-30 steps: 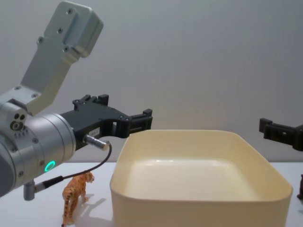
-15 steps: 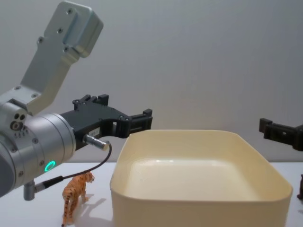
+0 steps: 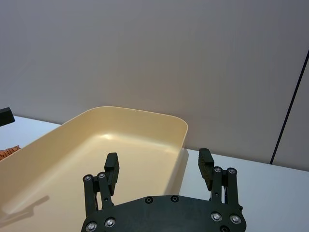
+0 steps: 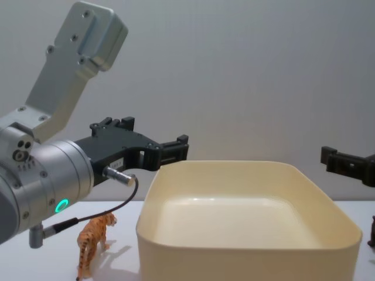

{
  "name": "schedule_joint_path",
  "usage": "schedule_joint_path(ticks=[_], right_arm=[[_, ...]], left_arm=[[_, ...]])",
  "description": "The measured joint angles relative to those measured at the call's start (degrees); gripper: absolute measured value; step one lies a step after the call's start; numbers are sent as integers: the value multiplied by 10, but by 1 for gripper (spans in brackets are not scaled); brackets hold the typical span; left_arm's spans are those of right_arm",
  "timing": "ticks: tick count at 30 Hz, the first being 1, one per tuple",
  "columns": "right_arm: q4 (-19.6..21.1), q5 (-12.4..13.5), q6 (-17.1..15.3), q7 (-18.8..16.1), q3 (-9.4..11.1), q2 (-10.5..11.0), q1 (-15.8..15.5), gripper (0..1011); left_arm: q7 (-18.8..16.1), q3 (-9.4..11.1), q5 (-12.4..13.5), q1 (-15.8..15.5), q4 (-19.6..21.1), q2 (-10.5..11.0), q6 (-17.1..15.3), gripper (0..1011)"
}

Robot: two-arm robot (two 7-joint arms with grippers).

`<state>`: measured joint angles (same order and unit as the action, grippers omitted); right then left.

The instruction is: Pick up the toy alternately with two hands and place it into the central storage box.

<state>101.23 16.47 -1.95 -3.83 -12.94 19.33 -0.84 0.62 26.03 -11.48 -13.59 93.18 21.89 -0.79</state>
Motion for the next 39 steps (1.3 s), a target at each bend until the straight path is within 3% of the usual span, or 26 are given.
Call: schedule_joint_path(ticks=[32, 39], right_arm=[[0, 0, 0, 0, 0, 0, 0, 1001], [0, 0, 0, 0, 0, 0, 0, 1001]], left_arm=[[0, -1, 0, 1, 0, 1, -1, 1002], [-9, -5, -17, 15, 19, 12, -14, 1002]])
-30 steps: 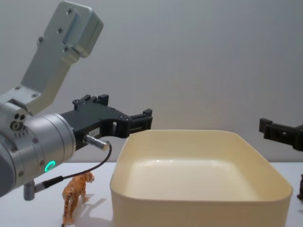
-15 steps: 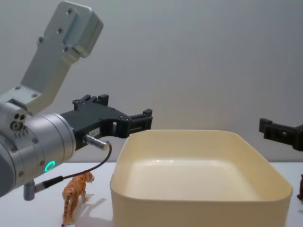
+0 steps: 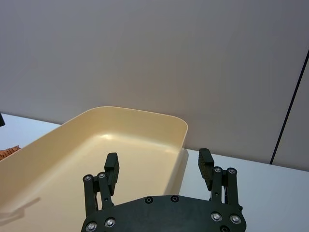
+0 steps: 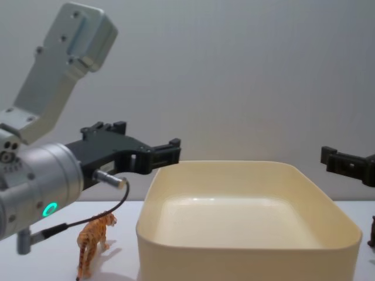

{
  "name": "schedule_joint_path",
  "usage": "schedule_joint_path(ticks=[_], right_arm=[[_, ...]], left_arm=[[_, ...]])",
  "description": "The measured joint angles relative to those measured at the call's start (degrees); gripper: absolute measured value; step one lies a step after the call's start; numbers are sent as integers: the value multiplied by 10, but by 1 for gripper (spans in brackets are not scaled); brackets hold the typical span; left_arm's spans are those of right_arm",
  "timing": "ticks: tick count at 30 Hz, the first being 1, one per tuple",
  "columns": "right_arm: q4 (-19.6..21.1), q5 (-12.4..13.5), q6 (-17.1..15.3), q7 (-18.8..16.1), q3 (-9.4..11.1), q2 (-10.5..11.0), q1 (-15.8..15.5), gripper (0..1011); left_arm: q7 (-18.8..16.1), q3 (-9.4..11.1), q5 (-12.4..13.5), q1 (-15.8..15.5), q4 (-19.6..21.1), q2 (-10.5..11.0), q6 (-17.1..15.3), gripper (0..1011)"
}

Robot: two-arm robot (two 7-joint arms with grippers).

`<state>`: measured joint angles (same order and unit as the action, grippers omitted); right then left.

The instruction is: Pick up the toy alternately with two hands and place it into the central storage box.

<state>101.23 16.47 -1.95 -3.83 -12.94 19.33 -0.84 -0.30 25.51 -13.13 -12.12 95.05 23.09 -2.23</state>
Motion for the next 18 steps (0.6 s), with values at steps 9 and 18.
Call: schedule_joint_path(ticks=[9, 18], right_arm=[[0, 0, 0, 0, 0, 0, 0, 1001], [0, 0, 0, 0, 0, 0, 0, 1001]], left_arm=[[-55, -9, -37, 44, 47, 32, -24, 1001], [-129, -22, -85, 104, 96, 76, -47, 1002]])
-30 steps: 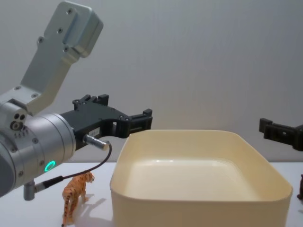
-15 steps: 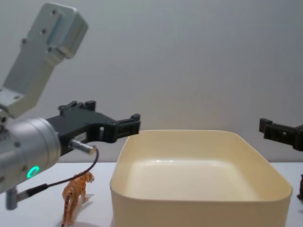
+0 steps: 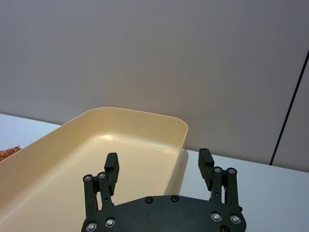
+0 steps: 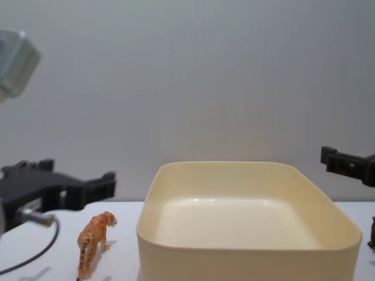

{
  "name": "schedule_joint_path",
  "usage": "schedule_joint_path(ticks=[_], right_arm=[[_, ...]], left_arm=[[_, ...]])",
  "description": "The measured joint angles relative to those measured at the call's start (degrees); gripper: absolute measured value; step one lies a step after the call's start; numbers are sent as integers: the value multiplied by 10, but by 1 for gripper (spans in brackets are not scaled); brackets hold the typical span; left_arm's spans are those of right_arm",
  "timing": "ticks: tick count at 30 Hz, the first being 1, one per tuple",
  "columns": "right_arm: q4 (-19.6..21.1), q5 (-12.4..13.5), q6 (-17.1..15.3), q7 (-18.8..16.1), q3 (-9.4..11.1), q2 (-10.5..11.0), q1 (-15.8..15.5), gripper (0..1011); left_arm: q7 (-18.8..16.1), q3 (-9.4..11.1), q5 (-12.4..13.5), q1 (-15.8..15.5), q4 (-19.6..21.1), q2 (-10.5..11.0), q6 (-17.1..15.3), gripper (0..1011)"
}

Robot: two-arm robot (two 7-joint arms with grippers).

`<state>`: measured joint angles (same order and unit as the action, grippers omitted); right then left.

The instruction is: Pick up the toy alternately with two hands and place it into the central storage box.

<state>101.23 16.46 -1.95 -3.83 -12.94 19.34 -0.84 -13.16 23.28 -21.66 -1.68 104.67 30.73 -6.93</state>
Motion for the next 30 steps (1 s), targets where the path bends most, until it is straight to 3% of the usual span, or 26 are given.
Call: schedule_joint_path(ticks=[5, 11, 18, 30], right_arm=[[0, 0, 0, 0, 0, 0, 0, 1001], [0, 0, 0, 0, 0, 0, 0, 1001], [0, 0, 0, 0, 0, 0, 0, 1001], [0, 0, 0, 0, 0, 0, 0, 1001]], left_arm=[[-22, -7, -24, 31, 18, 25, -14, 1002], [-25, -15, -39, 51, 25, 47, -26, 1001], [-4, -24, -48, 61, 19, 65, -36, 1002], [49, -35, -44, 49, -9, 68, -40, 1002]])
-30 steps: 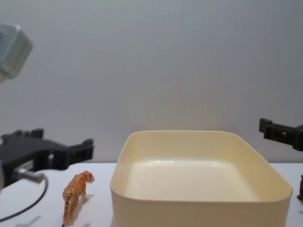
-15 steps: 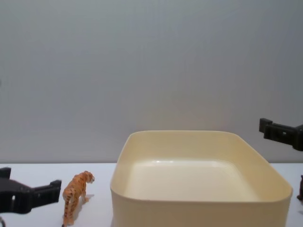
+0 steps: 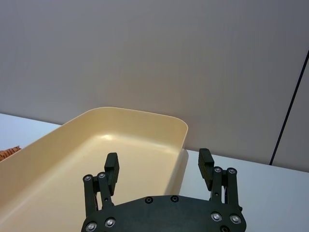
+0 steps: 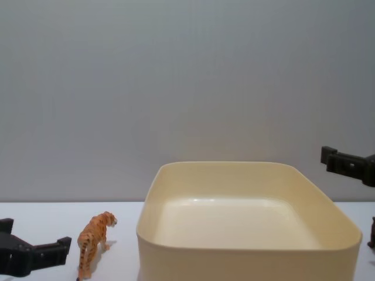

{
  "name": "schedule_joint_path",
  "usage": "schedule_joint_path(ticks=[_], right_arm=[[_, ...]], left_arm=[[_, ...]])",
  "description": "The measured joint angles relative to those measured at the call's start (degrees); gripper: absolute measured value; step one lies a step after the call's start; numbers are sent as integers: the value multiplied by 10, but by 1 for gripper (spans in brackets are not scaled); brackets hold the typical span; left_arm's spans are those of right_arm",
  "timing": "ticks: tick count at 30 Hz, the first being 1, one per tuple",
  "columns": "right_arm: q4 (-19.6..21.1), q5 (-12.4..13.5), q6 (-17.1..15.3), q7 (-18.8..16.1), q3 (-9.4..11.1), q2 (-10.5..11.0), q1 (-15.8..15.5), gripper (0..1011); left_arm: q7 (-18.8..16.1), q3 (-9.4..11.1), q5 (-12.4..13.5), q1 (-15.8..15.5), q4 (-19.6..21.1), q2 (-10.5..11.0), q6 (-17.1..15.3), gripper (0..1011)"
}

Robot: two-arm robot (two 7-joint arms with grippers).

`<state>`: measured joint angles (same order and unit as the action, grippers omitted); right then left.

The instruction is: Pick up the toy alternately with two hands and place it into the central storage box.

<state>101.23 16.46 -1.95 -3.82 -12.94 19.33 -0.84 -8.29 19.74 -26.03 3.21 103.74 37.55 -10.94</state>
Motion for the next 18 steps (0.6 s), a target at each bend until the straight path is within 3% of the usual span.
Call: schedule_joint_path(ticks=[18], right_arm=[[0, 0, 0, 0, 0, 0, 0, 1001]], left_arm=[[87, -11, 10, -40, -45, -16, -11, 1002]])
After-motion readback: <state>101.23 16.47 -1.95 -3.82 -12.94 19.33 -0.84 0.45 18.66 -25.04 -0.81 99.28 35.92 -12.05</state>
